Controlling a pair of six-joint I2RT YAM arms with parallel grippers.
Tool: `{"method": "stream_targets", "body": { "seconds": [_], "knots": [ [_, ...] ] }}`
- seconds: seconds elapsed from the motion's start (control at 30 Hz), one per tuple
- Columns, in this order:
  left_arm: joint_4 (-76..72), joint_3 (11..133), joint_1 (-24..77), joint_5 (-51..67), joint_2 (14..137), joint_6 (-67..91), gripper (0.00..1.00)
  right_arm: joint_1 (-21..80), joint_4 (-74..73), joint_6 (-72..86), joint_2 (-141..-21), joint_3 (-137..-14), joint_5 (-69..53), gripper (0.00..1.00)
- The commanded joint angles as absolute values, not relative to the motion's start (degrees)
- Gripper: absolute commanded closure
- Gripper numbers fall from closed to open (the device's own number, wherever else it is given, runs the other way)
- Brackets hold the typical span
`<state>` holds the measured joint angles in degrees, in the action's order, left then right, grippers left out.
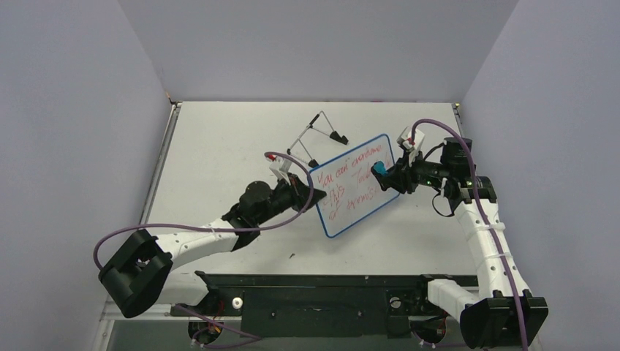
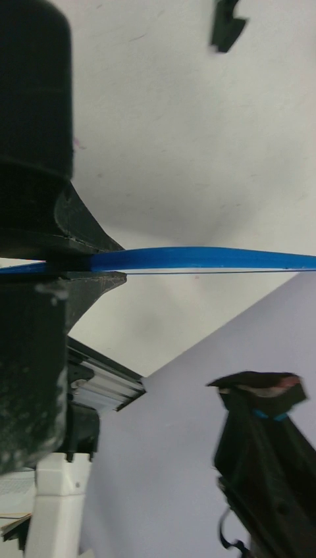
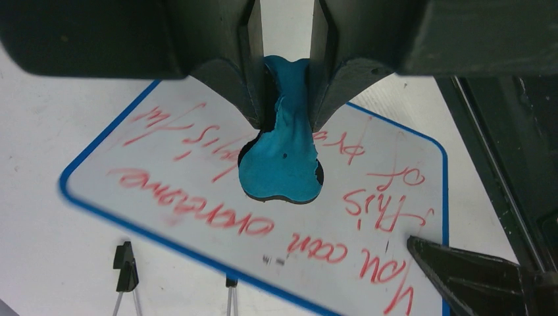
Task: Erase the whiteboard
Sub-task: Erase the whiteboard at the center of the board.
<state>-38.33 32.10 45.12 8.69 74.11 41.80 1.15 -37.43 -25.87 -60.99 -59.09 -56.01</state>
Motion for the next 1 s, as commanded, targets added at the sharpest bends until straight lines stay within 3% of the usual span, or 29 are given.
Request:
{"method": "stream_targets", "body": {
  "seconds": [0.0,0.27,0.97],
  "knots": [
    [-50.6,28.9,48.2,-1.8,69.6,42.3,1.0,4.0,-41.0,-32.5,-60.9,-58.9,-57.7,1.0],
    [-57.0,23.3,48.8,-0.8,71.3,42.7,1.0,11.7,-43.0,-36.6,-62.1,-56.8,-50.2,1.0],
    [-63.3,17.1,48.7,-2.4,74.0,45.5,1.0,33.4,-31.8,-34.3,-70.0,-55.8,-31.5,1.0]
  ]
}}
